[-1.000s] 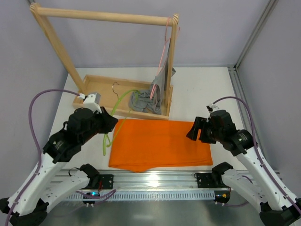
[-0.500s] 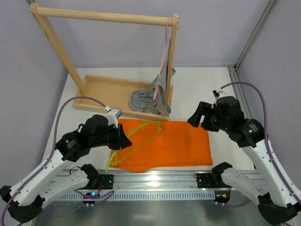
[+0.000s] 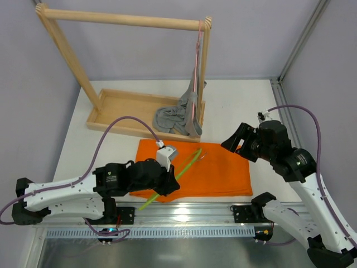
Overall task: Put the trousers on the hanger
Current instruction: Pass the hanger from the left arm to the right
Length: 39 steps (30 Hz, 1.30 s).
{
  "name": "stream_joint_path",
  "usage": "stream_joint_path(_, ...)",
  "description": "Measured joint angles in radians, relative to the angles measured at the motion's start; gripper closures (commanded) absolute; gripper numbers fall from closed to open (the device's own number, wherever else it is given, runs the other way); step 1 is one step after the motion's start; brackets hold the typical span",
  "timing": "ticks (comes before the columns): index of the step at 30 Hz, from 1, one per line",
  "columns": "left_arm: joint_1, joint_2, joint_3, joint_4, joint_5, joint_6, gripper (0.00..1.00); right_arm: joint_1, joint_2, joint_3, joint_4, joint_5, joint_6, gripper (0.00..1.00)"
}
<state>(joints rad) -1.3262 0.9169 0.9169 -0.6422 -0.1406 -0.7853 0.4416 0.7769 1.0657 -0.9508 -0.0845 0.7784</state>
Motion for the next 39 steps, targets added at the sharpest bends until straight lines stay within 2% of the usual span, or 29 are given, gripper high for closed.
stream_joint_path(4,-0.042,0.063,0.02,0.053,-0.098,0.001,1.0,0.0,-0.005,0.001,0.0,-0.008,0.016,0.24)
stream_joint_path(11,-0.052,0.124,0.099,0.143,-0.224,0.013,1.0,0.0,-0.076,0.014,0.008,-0.017,0.035,0.24)
stream_joint_path(19,-0.055,0.219,0.234,0.207,-0.255,0.054,1.0,0.0,-0.118,0.038,0.036,-0.047,0.05,0.24)
stream_joint_path(29,-0.064,0.406,0.31,0.299,-0.339,0.127,1.0,0.0,-0.166,-0.028,0.214,-0.064,0.116,0.25)
stream_joint_path(39,-0.071,0.488,0.349,0.373,-0.388,0.173,1.0,0.003,-0.096,-0.099,0.319,-0.027,0.166,0.36)
